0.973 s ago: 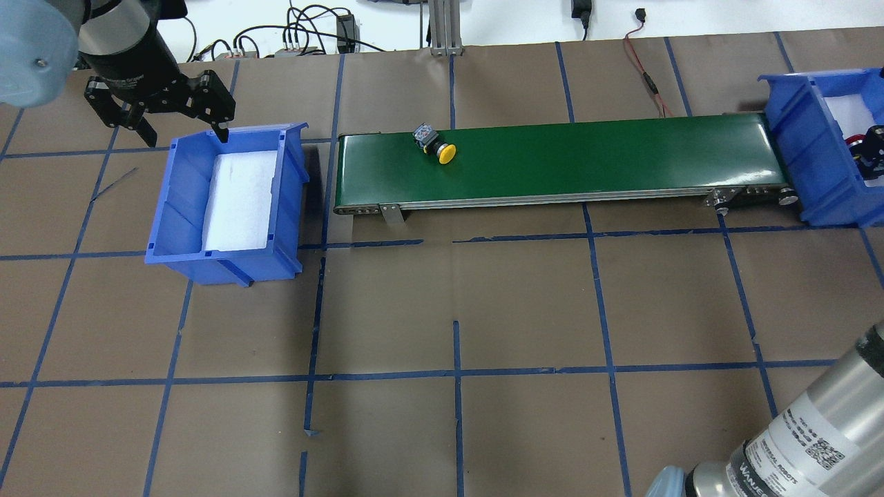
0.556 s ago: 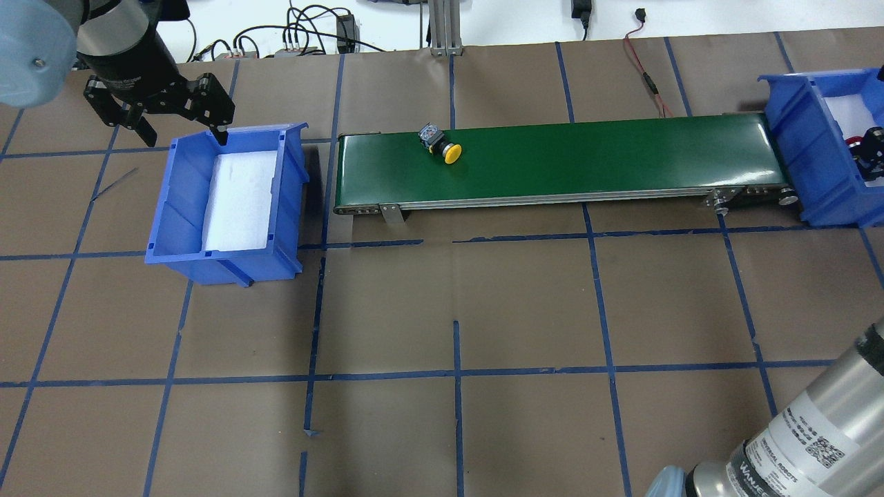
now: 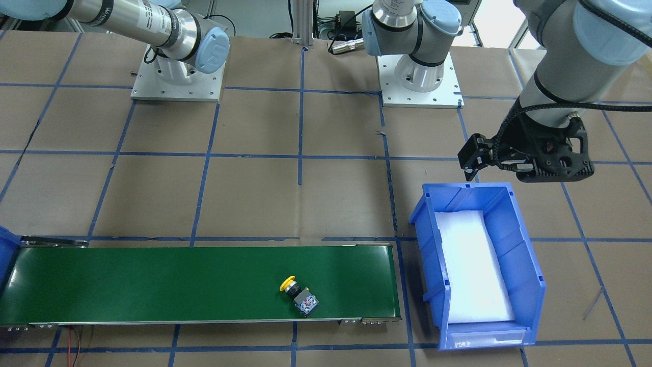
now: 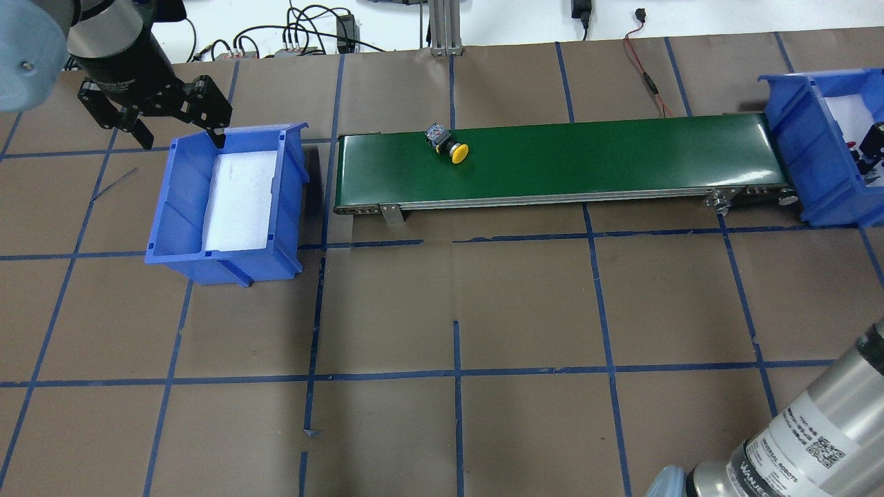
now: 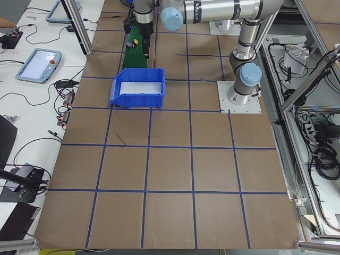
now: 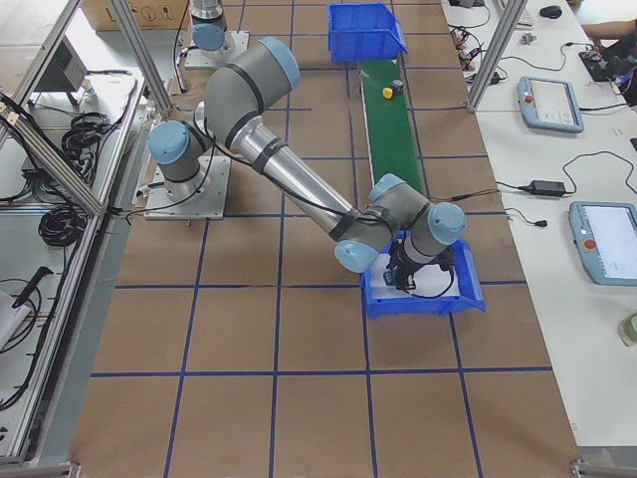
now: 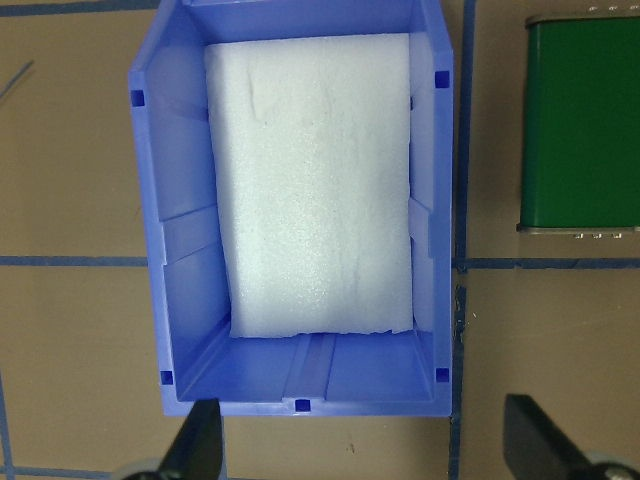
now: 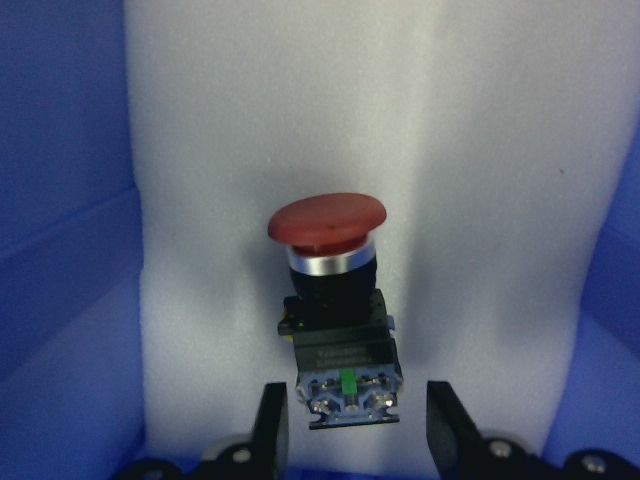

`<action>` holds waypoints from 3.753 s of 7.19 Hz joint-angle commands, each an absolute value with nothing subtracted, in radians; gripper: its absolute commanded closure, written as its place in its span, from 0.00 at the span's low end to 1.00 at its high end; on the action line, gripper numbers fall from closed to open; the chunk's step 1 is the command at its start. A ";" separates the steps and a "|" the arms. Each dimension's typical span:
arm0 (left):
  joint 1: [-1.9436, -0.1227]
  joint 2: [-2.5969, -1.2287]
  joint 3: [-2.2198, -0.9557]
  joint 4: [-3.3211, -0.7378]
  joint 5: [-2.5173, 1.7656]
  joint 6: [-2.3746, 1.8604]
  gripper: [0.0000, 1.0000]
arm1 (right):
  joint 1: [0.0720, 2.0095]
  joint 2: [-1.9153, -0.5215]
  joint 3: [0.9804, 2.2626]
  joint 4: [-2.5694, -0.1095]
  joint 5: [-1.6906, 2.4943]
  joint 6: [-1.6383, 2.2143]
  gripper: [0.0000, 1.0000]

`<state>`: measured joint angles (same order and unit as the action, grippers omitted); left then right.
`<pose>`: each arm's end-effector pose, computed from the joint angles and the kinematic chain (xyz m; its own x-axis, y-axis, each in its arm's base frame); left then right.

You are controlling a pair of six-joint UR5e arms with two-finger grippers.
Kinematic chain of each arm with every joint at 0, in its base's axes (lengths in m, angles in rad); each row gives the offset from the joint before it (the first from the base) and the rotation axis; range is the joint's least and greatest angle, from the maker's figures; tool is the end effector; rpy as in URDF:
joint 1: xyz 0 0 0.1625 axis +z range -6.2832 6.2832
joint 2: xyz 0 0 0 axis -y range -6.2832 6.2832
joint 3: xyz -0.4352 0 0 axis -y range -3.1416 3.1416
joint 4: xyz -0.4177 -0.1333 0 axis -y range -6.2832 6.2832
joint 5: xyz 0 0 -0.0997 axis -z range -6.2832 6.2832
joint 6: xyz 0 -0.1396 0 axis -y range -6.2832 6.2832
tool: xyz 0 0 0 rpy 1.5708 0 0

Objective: Transport two buttons from left to right
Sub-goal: 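Move the right gripper back over the belt to the yellow-collared switch, then grasp the yellow-collared switch with the right gripper and lift it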

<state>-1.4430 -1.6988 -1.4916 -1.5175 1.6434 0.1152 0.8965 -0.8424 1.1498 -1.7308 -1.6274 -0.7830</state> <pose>-0.0491 -0.5841 0.4350 -0.9973 -0.0126 -0.0726 -0.0129 0.9999 0.0039 -0.3803 -0.6766 0.2084 -0.9921 -0.1078 -0.0639 -0.1161 0.9828 0.1436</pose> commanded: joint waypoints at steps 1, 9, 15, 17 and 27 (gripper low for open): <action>-1.442 -1.693 -1.494 -1.517 1.647 0.110 0.00 | 0.903 -0.854 1.076 -1.662 -1.617 -0.788 0.42; -1.442 -1.697 -1.500 -1.519 1.657 0.112 0.00 | 1.358 -0.968 0.928 -1.488 -1.554 -0.795 0.00; -1.440 -1.698 -1.500 -1.519 1.657 0.118 0.00 | 1.681 -0.847 0.930 -1.638 -1.490 -0.799 0.05; -1.439 -1.701 -1.500 -1.517 1.655 0.123 0.00 | 1.721 -0.813 0.939 -1.637 -1.491 -0.796 0.04; -1.442 -1.720 -1.505 -1.511 1.646 0.124 0.00 | 1.753 -0.782 1.016 -1.640 -1.511 -0.801 0.80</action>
<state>-1.4419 -1.7180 -1.5052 -1.5115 1.6466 0.1242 1.7527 -0.7849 1.0167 -1.6386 -1.5090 -0.8015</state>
